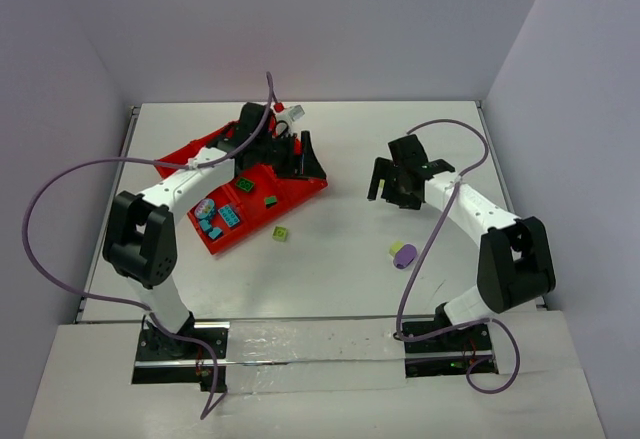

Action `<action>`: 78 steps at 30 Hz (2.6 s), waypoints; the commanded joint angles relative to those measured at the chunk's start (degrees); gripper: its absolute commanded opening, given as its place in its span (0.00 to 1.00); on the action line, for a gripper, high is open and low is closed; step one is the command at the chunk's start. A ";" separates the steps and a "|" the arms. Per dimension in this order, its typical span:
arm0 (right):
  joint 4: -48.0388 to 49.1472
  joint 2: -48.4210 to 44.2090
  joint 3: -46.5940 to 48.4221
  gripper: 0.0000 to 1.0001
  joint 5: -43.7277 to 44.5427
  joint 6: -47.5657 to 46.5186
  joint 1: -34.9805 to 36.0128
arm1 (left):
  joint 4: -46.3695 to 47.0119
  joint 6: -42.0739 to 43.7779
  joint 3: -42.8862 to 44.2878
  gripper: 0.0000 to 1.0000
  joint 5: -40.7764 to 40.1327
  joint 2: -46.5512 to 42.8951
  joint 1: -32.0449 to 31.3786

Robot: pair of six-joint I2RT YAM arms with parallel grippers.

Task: Sort the legos into containers by color

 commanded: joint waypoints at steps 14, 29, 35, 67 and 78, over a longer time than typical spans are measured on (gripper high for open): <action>-2.17 -5.23 1.78 0.91 2.49 0.13 -0.36 | -13.11 1.08 -18.77 0.92 -44.55 -10.12 -8.99; -2.59 -5.59 0.98 0.91 2.30 0.31 -0.36 | -8.74 -2.34 -18.30 0.75 -47.34 -0.87 -10.45; -2.86 -6.07 0.61 0.91 2.50 0.31 -0.46 | -9.33 -1.46 -17.42 0.59 -46.60 0.80 -10.90; -4.39 -6.68 5.21 0.91 4.67 0.26 -2.03 | -23.11 -4.29 31.82 0.43 -55.97 21.04 -4.83; 1.37 14.95 17.97 0.86 12.83 1.55 -2.11 | -25.26 -3.42 32.76 0.88 -56.31 17.00 -5.01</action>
